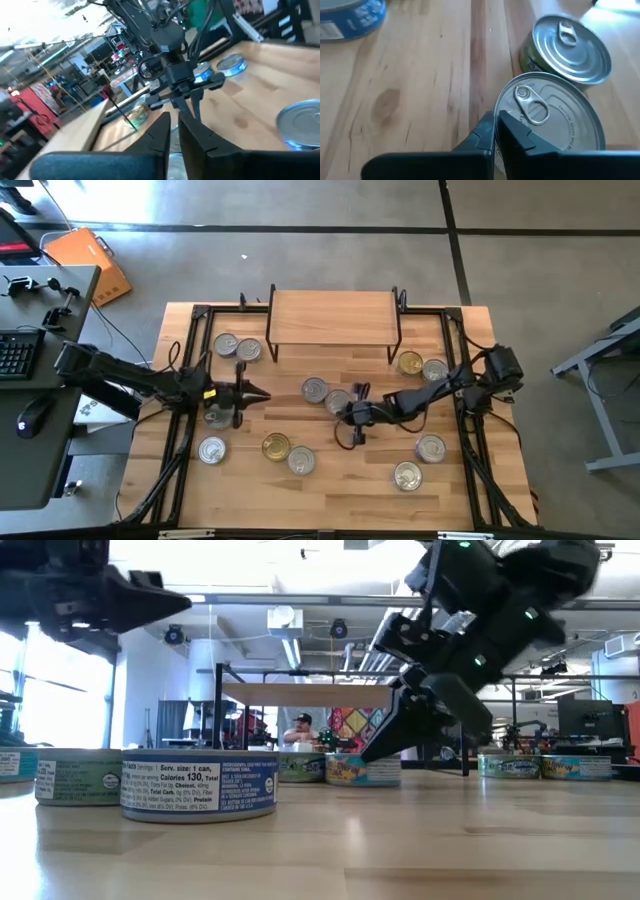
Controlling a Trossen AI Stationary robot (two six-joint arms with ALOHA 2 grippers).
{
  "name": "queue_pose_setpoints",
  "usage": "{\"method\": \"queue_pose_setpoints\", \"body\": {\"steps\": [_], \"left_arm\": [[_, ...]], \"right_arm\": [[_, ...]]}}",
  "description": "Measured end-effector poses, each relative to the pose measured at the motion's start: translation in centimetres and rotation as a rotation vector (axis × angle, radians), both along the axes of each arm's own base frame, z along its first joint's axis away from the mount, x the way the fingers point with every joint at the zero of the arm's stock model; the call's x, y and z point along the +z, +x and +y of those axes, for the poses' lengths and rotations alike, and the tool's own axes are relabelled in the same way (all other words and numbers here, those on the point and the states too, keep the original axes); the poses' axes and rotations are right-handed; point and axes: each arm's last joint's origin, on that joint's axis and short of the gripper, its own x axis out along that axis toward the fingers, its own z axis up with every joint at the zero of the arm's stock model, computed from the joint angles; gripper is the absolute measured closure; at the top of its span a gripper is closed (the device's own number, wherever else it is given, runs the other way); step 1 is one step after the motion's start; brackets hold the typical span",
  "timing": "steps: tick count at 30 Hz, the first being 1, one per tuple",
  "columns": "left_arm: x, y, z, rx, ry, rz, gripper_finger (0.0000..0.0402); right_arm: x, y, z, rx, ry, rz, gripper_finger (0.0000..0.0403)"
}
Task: Stack canned seafood by type on shelf
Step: Put the yellow tuna can on the shelf
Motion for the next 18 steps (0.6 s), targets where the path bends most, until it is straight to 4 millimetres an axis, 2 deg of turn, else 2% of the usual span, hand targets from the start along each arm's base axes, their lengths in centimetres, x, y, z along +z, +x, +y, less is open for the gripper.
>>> {"method": "queue_pose_setpoints", "body": {"steps": [7,12,16,18], "left_arm": [[-0.2,2.6,-0.1,0.028,0.149,0.109,0.0306],[-1.3,4.7,0.1,0.034,0.187,0.207,0.0264],[-1.9,6.6,0.1,-0.007,0.225,0.21,0.0239],[-2.2,7.6,0.2,-0.021,0.247,0.211,0.0229]], "right_arm": [[2.2,1.3,-0.3,-0.117,0.062,0.141,0.0402],[3.8,2.3,-0.1,-0.161,0.098,0.109,0.0403],[4.0,2.5,-0.1,-0.153,0.096,0.099,0.0403],[3.5,2.2,-0.2,-0.164,0.109,0.074,0.0403]]}}
